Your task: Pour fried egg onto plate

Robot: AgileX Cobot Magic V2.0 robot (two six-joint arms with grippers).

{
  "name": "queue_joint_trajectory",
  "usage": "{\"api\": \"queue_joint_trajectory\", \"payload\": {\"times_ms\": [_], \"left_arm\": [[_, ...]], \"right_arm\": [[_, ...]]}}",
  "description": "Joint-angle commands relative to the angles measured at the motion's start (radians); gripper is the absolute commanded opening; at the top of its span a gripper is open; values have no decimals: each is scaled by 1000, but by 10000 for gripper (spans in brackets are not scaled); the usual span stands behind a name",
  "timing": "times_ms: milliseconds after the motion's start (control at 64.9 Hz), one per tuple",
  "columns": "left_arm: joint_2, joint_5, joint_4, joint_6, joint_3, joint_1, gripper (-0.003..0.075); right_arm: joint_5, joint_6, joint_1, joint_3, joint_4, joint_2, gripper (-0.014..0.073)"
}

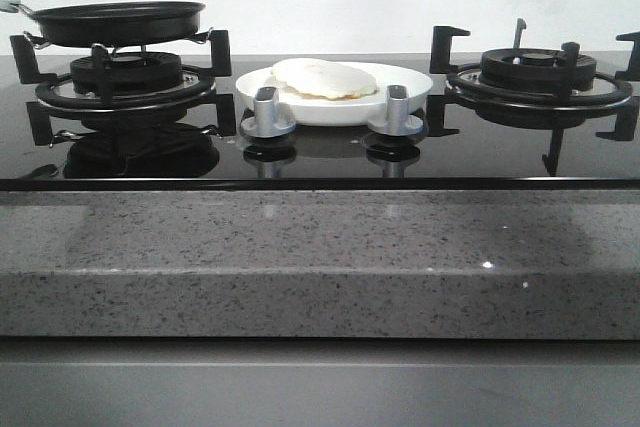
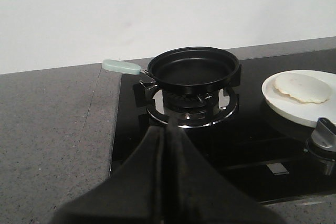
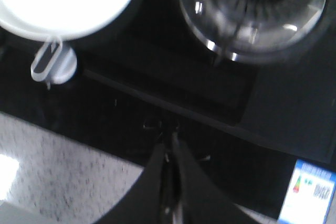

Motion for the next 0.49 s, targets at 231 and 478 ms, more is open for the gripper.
{"api": "queue_joint_trajectory", "payload": {"times_ms": [231,478], "left_arm": [[8,-81,-9,-3,-27,-8,-19],[8,-81,-9,-3,-27,-8,-19]], "right_arm": [[-421,0,-7,495,14,-430,-68],[-581,0,-7,792,16,-765,-68]]}}
